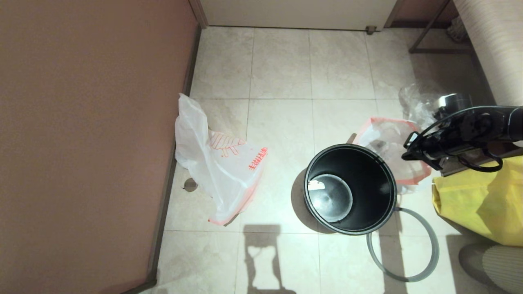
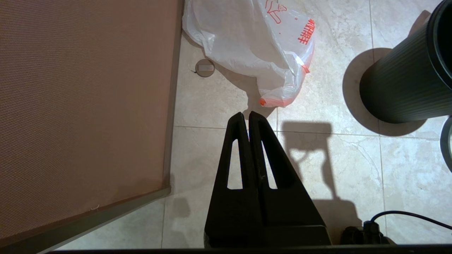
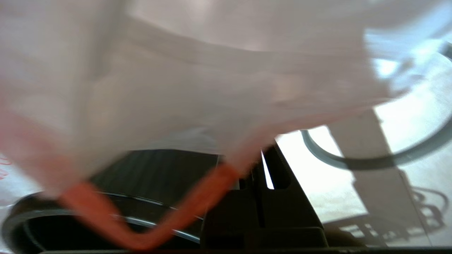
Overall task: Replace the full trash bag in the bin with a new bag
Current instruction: Pick up a new trash bag
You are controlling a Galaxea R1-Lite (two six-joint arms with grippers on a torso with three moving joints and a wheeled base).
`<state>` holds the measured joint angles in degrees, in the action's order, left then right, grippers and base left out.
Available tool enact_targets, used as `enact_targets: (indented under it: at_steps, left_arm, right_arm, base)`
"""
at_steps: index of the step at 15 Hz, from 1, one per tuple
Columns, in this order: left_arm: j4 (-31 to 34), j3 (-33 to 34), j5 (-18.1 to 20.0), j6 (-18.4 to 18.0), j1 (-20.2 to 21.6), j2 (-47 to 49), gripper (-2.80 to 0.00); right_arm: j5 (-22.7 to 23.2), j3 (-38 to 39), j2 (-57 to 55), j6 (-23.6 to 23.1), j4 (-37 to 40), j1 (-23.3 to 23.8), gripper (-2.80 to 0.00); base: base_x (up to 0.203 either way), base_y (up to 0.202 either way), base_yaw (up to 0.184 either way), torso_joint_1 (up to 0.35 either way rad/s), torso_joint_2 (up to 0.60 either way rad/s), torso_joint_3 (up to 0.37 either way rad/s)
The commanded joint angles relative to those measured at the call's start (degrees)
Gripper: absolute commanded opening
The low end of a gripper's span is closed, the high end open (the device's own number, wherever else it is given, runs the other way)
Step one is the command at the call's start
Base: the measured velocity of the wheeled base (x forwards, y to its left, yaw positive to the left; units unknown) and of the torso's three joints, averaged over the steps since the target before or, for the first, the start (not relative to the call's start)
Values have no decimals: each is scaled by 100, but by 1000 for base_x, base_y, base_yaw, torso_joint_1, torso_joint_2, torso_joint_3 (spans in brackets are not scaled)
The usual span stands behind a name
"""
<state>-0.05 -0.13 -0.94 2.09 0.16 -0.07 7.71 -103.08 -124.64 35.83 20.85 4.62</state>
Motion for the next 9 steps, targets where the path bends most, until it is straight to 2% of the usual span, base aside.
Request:
enact_targets:
  at_steps: [1, 2, 4, 5, 7, 9]
  left_arm:
    - [-4, 0, -3, 2, 2, 7, -280]
    - [-4, 4, -3, 2, 2, 7, -280]
    - [-4, -4, -3, 2, 2, 7, -280]
    - [-4, -4, -3, 2, 2, 7, -280]
    - [-4, -4, -3, 2, 2, 7, -280]
    - [-4, -4, -3, 2, 2, 7, -280]
  right_arm:
    - [-67, 32, 180, -25, 479, 23, -280]
    - [-192, 59, 374, -98, 892, -21, -280]
    - [-558, 390, 749, -205, 1083, -136, -280]
    - [-588, 718, 929, -352, 1022, -153, 0]
    - [-595, 1608, 1295, -769, 665, -193, 0]
    - [-699, 2502, 1589, -987, -9, -415, 0]
  base:
    - [0, 0, 0, 0, 0, 0]
    - [0, 0, 0, 0, 0, 0]
    - [0, 0, 0, 0, 0, 0]
    - [0, 0, 0, 0, 0, 0]
    - [0, 0, 0, 0, 0, 0]
    - [0, 0, 0, 0, 0, 0]
